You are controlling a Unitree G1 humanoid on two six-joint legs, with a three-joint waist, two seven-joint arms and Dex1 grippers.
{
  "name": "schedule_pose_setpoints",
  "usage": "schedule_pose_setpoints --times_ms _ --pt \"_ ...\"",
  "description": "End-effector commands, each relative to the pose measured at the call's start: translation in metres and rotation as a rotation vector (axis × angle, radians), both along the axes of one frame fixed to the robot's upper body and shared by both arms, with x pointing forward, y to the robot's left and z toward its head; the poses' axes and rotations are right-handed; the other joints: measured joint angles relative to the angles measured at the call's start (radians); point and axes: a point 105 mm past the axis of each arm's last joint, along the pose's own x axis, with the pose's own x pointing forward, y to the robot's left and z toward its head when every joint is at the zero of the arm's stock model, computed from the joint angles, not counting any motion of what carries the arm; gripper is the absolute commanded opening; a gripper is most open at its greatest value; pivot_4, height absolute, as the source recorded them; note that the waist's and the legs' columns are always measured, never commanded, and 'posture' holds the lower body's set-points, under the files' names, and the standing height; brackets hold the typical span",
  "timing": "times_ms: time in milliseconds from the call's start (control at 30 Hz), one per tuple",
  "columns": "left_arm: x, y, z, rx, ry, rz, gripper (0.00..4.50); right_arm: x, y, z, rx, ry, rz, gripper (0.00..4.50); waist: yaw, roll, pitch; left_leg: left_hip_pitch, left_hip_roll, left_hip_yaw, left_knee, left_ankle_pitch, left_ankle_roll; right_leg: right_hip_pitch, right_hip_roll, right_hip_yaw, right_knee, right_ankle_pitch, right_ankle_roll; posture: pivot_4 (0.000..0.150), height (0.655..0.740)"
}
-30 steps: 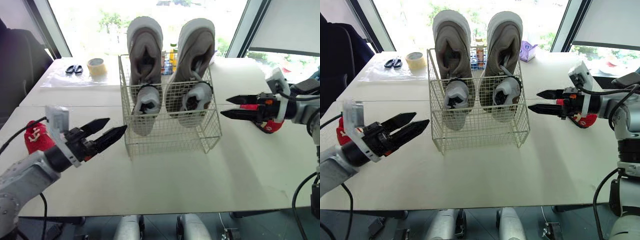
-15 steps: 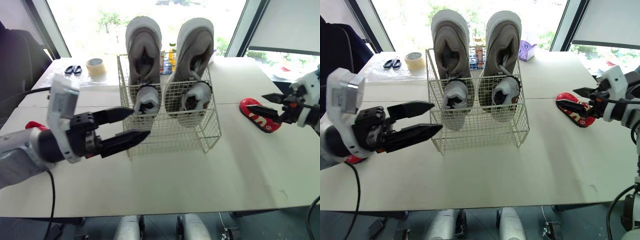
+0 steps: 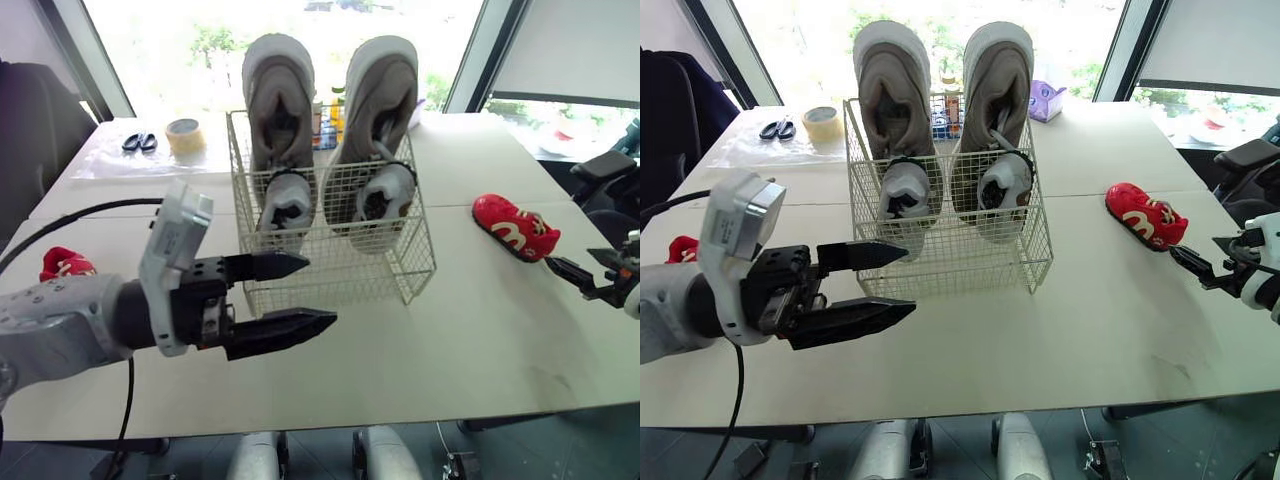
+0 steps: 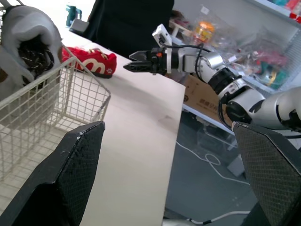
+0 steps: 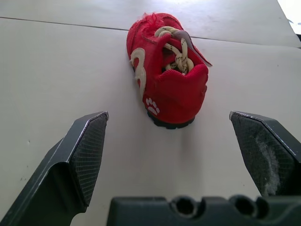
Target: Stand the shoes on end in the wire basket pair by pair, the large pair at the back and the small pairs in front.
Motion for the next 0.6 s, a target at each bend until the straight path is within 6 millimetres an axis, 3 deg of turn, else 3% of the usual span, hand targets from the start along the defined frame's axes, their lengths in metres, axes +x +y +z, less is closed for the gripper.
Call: schedule_pose_setpoints --times_ms 33,267,600 --pt "-0.003 0.001 0.005 0.001 0.004 -0.005 4.47 -0.001 -0.013 -0.004 0.036 -0.030 -0.050 4.50 -0.001 0.000 0.000 0.000 0.000 0.000 0.000 0.000 0.000 0.000 0.000 0.000 0.000 0.000 0.000 0.150 0.6609" --pt "0.000 0.006 0.003 0.036 0.022 0.013 4.47 0.019 -0.017 -0.025 0.084 -0.009 -0.048 4.50 -0.004 0.000 0.000 0.000 0.000 0.001 0.001 0.000 0.000 -0.001 0.001 0.001 0.000 0.000 0.000 0.150 0.6609" --pt "0.001 0.012 -0.002 0.089 0.028 0.073 4.47 0.045 -0.009 -0.033 0.107 0.010 -0.015 4.50 -0.004 0.000 0.000 -0.001 0.000 0.001 0.001 0.000 0.000 -0.002 0.001 0.002 0.001 0.000 0.000 0.150 0.6609"
